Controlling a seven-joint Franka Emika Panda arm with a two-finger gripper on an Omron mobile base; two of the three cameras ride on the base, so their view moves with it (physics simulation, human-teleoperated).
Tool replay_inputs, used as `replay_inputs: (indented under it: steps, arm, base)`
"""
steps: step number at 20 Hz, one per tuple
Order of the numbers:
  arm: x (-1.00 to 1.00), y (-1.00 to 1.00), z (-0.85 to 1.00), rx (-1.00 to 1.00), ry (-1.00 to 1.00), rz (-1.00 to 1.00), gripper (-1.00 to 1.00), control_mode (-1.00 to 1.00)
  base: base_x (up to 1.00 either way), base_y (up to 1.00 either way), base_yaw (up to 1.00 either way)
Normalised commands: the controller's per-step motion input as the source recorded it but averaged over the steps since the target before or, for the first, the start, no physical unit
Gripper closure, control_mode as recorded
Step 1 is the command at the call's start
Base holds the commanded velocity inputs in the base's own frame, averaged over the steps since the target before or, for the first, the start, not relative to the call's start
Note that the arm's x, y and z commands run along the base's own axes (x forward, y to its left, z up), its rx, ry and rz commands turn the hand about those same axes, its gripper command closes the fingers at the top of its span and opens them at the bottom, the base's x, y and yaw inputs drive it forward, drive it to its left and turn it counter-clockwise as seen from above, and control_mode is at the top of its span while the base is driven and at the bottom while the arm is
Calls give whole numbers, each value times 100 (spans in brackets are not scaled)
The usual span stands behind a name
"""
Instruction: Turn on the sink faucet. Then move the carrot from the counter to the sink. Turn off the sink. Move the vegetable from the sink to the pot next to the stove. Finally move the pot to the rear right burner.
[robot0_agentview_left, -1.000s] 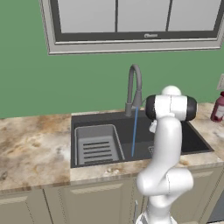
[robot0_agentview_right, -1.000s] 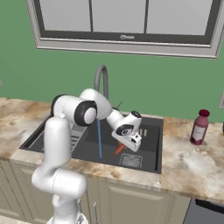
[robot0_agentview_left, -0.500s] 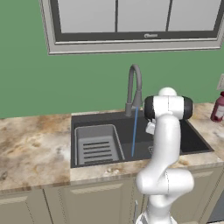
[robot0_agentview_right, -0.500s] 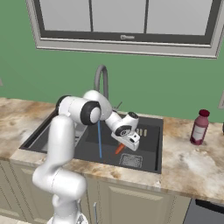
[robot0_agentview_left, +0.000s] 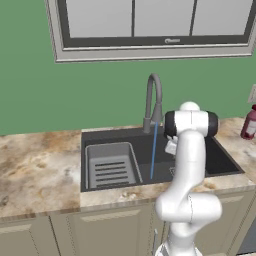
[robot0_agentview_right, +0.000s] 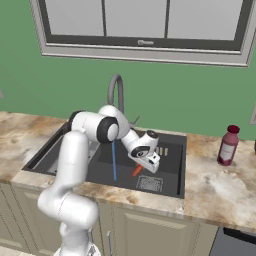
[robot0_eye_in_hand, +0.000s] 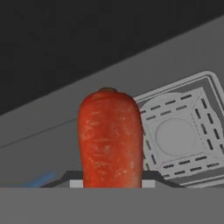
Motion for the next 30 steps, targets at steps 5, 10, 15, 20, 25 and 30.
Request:
replay_inputs:
  steps: [5, 10, 15, 20, 25, 30]
  arm:
    - [11, 0, -18, 0, -7, 2, 100, -100]
    - [8, 0, -21, 0, -6, 2, 100, -100]
    - [4, 0, -14, 0, -7, 1, 100, -100]
    - [0, 0, -7, 0, -4, 1, 100, -100]
    - [0, 0, -13, 0, -1, 0, 100, -100]
    - [0, 0, -7, 0, 0, 1, 100, -100]
  base:
    - [0, 0, 0]
    - [0, 0, 0]
    - [0, 0, 0]
    - [0, 0, 0]
    - [0, 0, 0]
    - [0, 0, 0]
